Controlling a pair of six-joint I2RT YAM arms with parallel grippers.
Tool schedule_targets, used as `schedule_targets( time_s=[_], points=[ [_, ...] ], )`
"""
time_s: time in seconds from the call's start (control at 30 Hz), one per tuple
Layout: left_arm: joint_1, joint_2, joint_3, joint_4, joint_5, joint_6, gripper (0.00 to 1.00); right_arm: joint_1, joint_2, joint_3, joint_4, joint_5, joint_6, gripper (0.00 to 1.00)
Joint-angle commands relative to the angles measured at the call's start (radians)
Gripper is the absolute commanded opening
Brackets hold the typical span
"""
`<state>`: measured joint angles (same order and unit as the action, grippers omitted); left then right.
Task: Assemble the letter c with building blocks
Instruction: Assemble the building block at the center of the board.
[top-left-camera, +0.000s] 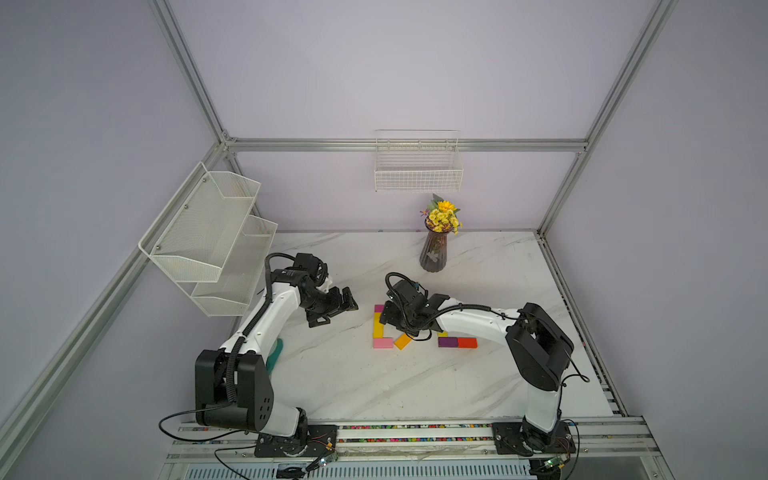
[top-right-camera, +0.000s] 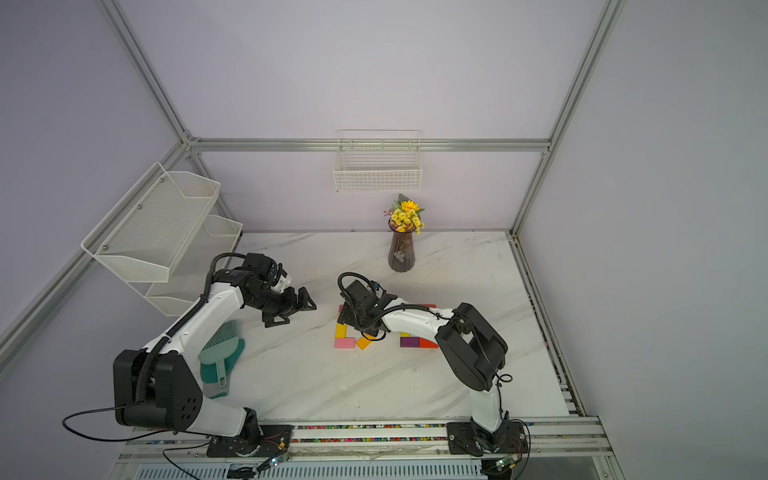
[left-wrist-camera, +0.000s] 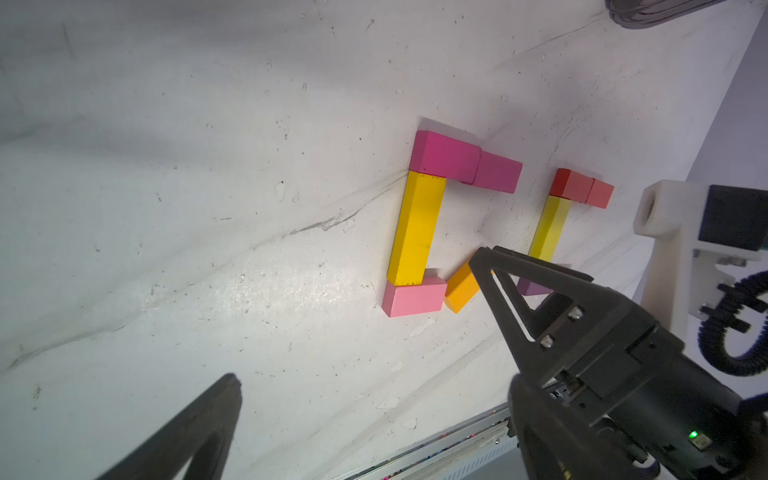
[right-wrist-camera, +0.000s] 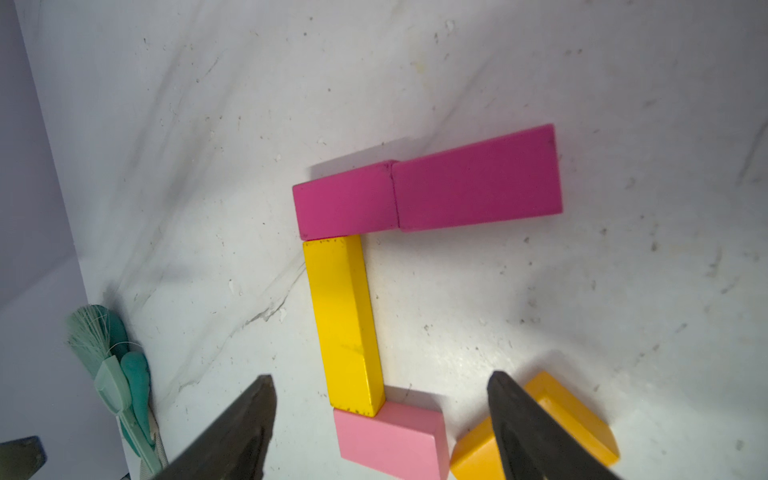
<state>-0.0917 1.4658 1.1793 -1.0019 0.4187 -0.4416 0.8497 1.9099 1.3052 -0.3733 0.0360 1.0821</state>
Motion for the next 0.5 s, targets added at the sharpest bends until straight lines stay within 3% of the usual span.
schedule_targets(
  time_s=[0.0,0.47],
  points=[
    [0.007,-0.024,-0.002,0.013,0.029,0.016,1.00,-0.004,0.015,0.014,-0.033,0.010,-0.008,0.82],
    [0.009,-0.019,-0.007,0.022,0.042,0.017,1.00,-0.004,0.003,-0.032,-0.032,0.008,0.006,0.82]
  ],
)
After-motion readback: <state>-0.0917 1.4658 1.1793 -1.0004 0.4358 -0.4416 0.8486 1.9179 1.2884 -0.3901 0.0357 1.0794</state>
